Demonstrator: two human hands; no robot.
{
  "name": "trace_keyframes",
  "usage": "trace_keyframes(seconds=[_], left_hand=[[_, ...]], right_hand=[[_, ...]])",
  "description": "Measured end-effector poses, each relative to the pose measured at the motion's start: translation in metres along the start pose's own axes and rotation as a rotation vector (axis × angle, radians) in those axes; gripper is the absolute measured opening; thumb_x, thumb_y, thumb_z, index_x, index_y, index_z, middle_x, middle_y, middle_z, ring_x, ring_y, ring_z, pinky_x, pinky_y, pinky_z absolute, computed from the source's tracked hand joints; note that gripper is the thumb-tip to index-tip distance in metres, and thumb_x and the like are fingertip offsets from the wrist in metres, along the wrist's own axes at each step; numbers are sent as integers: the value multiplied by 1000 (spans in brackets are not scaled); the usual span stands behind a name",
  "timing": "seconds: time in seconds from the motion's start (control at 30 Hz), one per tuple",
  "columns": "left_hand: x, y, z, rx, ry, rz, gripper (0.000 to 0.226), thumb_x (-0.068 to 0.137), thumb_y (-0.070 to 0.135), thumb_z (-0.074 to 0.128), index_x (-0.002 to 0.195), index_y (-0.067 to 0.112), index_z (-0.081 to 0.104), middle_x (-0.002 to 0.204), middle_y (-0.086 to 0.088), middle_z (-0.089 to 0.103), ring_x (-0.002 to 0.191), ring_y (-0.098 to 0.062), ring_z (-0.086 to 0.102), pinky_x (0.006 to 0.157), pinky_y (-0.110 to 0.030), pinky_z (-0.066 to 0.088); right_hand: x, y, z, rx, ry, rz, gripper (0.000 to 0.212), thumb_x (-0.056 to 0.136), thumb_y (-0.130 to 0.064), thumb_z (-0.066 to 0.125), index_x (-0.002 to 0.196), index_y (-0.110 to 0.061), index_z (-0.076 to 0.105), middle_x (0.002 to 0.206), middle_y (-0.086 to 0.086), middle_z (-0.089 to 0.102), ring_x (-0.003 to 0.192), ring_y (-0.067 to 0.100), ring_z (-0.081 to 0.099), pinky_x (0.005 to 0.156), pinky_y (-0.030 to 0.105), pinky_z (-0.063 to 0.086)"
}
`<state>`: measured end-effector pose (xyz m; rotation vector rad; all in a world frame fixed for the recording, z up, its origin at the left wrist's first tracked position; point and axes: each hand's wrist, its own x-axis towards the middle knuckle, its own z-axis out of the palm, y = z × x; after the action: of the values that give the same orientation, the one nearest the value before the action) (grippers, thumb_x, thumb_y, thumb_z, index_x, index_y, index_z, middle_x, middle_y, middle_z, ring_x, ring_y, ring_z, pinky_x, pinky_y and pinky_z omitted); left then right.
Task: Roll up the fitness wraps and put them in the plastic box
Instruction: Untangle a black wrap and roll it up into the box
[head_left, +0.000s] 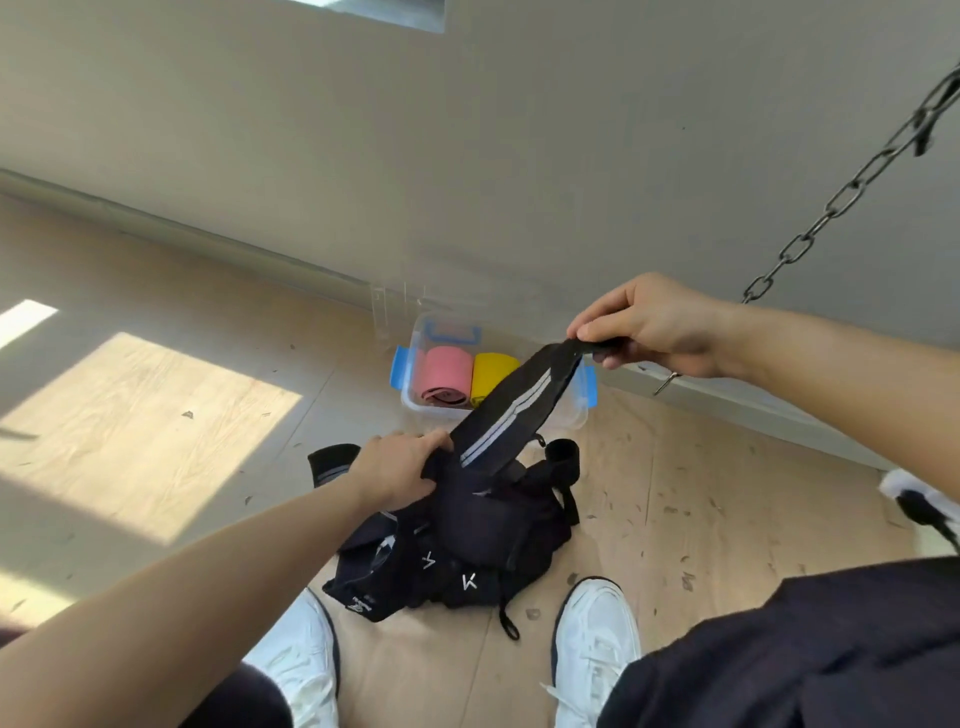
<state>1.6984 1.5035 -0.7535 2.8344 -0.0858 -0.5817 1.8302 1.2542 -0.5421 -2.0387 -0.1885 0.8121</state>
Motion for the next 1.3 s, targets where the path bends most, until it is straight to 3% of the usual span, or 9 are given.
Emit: trace_keyframes(seconds=[0.2, 0.4, 0.5, 0.67, 0.8, 0.9, 1.0, 1.17, 1.3], left_hand=[[-2, -8, -16, -131, -72, -104, 69, 69, 48, 57, 138, 41, 54, 151, 3, 45, 142, -28, 32, 108, -48, 37], [17, 30, -29, -804, 174, 32, 87, 74, 48, 84, 147, 24, 44, 139, 4, 57, 129, -10, 54, 108, -35, 45], [26, 33, -31, -751, 52, -1, 84, 88, 44, 77, 156, 20, 33, 147, -1, 52, 133, -17, 51, 113, -40, 44], [20, 26, -20, -684, -43, -95, 70, 94, 40, 71, 153, 16, 42, 107, -2, 62, 99, -17, 61, 96, -29, 48], [12, 47, -29, -704, 105, 85, 76, 81, 50, 79, 148, 28, 50, 133, 4, 51, 121, -12, 52, 99, -24, 41], [13, 76, -47, -906, 110, 221, 45, 89, 36, 78, 131, 27, 62, 127, 14, 64, 117, 6, 57, 99, -12, 42], [17, 96, -56, -1048, 193, 181, 12, 97, 23, 70, 104, 14, 75, 98, -2, 78, 93, -10, 73, 91, -29, 57], [15, 104, -65, -1179, 278, 81, 20, 100, 11, 60, 84, 1, 66, 85, -22, 67, 82, -19, 61, 85, -37, 52], [6, 107, -85, -1397, 197, 83, 27, 104, 4, 48, 78, 13, 49, 79, -3, 54, 77, -14, 56, 81, -30, 52]], right_hand=[[-1, 1, -3, 223, -202, -56, 37, 87, 16, 62, 120, 2, 65, 101, 16, 73, 88, 18, 74, 80, 21, 59], [3, -9, 16, 43, -60, -332, 14, 91, 3, 66, 99, -7, 73, 79, 7, 76, 70, 16, 74, 70, 23, 61], [3, -13, 17, 104, -15, -367, 11, 94, 1, 64, 98, -6, 72, 91, 16, 75, 76, 21, 72, 73, 25, 61], [-2, -17, 5, 160, 32, -377, 10, 92, 2, 66, 97, -4, 72, 98, 24, 72, 80, 25, 71, 81, 33, 61], [-4, -18, -2, 89, 141, -400, 3, 88, -9, 74, 89, -6, 74, 83, 19, 73, 63, 20, 70, 59, 25, 56], [-4, -19, -3, 17, 239, -439, 11, 87, -13, 78, 84, -3, 75, 67, 11, 70, 52, 17, 66, 48, 23, 49], [-4, -22, -5, 15, 317, -461, 14, 87, -17, 79, 77, -8, 73, 58, 3, 66, 47, 15, 62, 44, 23, 45], [1, -17, -11, 53, 373, -446, 11, 89, -18, 77, 87, -8, 73, 65, 7, 67, 51, 16, 63, 45, 24, 47], [9, -4, -18, -71, 341, -339, 7, 95, -20, 70, 101, -18, 70, 76, 2, 67, 61, 12, 63, 55, 26, 51]])
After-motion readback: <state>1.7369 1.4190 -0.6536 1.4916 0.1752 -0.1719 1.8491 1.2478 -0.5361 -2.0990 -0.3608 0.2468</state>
